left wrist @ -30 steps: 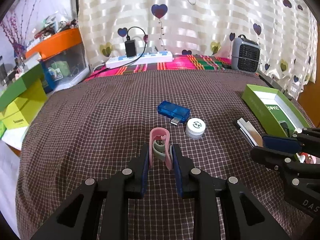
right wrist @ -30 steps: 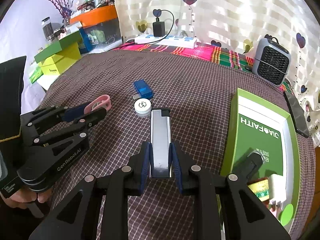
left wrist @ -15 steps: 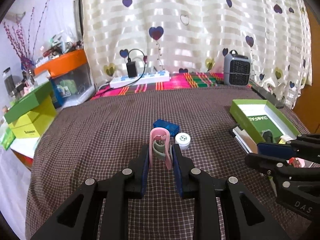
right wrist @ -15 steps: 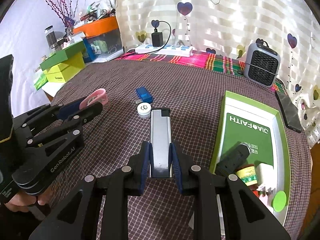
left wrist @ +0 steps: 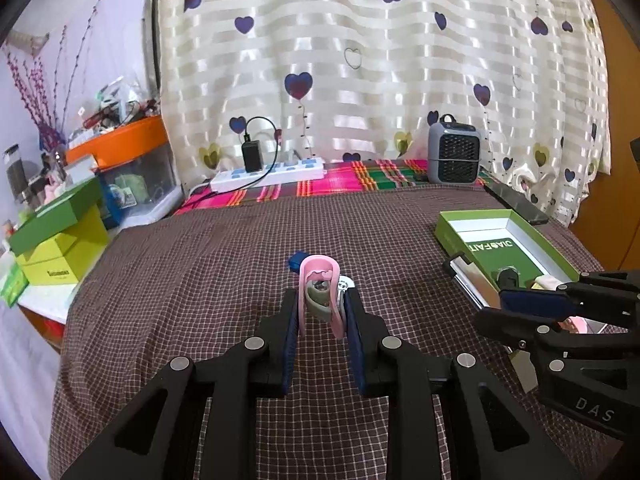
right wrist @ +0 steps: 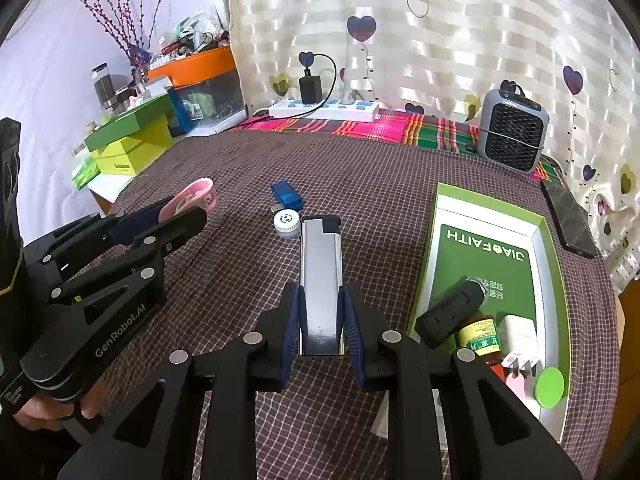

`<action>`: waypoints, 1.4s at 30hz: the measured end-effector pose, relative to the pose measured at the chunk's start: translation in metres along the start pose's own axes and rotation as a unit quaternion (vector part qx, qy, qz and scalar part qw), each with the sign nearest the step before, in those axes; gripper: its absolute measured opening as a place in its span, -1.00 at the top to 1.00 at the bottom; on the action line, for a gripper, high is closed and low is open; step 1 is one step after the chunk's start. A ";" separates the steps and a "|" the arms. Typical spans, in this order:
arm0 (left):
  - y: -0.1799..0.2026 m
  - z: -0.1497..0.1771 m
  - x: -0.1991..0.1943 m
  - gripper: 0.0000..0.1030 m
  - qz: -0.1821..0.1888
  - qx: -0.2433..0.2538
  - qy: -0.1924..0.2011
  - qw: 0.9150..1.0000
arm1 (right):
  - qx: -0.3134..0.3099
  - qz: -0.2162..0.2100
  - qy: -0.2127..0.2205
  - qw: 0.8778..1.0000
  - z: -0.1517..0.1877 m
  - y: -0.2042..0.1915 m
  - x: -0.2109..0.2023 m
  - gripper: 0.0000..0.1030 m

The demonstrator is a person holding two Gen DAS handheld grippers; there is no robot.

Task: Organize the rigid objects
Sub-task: 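Carry the pink-and-white clip over the box with the left tool while the right tool carries the silver lighter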

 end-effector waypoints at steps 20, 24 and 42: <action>0.010 -0.001 -0.010 0.58 0.050 -0.034 0.004 0.998 | 0.014 -0.001 0.028 0.999 0.005 0.011 -0.026 0.53; 0.015 -0.003 -0.011 0.58 0.067 -0.039 0.005 0.997 | 0.021 0.003 0.035 0.999 0.007 0.017 -0.032 0.53; 0.067 -0.010 -0.013 0.58 0.164 -0.030 0.004 0.986 | 0.067 0.024 0.049 0.996 0.021 0.066 -0.052 0.53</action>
Point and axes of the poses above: each gripper's, at about its wrist camera, not at the fingertips, and x roughly the way its jaws point, y to its right, z to its underside, the point moved 1 cm from there along x, roughly the way its jaws point, and after that the axes turned 7 degrees about y, right-handed, at the moved point
